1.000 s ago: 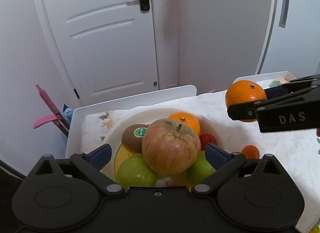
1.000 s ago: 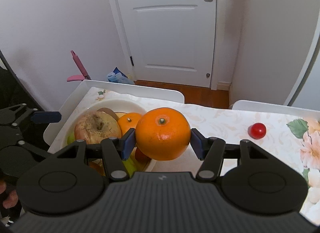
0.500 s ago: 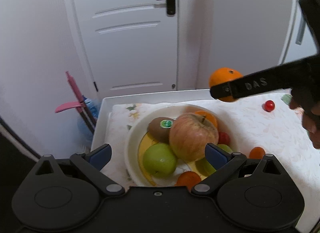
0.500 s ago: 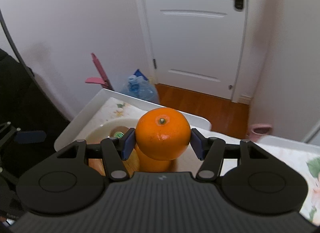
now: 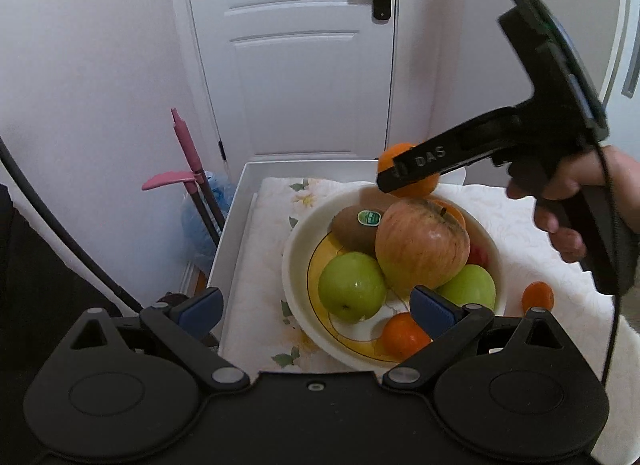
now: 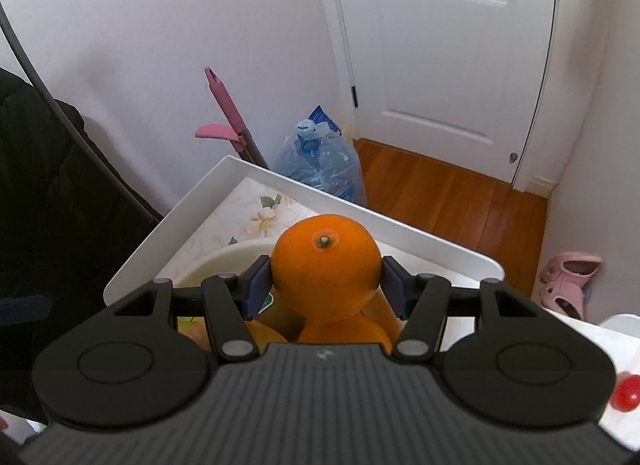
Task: Organize fruits
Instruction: 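Place the large orange on top of the bowl fruit and open the right tool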
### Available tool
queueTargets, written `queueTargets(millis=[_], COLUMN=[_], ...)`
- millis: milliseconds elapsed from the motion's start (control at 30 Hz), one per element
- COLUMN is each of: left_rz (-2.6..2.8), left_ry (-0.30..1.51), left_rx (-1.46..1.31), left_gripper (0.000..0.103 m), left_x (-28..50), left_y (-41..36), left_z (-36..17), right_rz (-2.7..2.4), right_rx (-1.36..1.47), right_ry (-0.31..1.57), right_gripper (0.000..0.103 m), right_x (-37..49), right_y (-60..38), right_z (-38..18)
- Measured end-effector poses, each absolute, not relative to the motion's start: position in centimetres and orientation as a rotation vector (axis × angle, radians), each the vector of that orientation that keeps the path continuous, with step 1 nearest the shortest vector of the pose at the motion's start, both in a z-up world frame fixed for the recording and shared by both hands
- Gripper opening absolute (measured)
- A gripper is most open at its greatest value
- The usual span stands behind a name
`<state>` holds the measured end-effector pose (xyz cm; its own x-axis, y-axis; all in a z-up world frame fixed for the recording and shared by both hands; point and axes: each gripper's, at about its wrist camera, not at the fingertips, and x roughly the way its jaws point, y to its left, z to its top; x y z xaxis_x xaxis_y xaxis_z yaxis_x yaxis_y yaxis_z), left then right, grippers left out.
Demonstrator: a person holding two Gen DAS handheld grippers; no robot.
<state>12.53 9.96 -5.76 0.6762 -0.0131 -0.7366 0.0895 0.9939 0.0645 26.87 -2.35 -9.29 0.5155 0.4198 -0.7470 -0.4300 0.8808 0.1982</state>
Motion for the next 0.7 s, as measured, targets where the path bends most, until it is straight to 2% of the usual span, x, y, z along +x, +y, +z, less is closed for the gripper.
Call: queueTargets(millis=[233,400,700], left_rz=[-0.051,-0.050,-0.044], left_ry=[0.833,0.836,0.818], left_rx=[0.089,0.087,0.086], left_gripper=[0.101,0.101,0.101], left_x=[12.1,11.8,10.8], left_y=[9.9,9.9,9.3], left_z=[-6.1,-6.0,-5.0], right_rz=[0.520,0.538,0.493], right_rx=[-0.033,-0.043,-0.025], right_ry=[0.901,0.851,0.806], right_gripper=[0.075,0.097,0.098], right_x=[27.2,26.6,24.1], right_y=[-1.8,-1.9,-3.8], right_z=[-10.3,-9.6,-7.0])
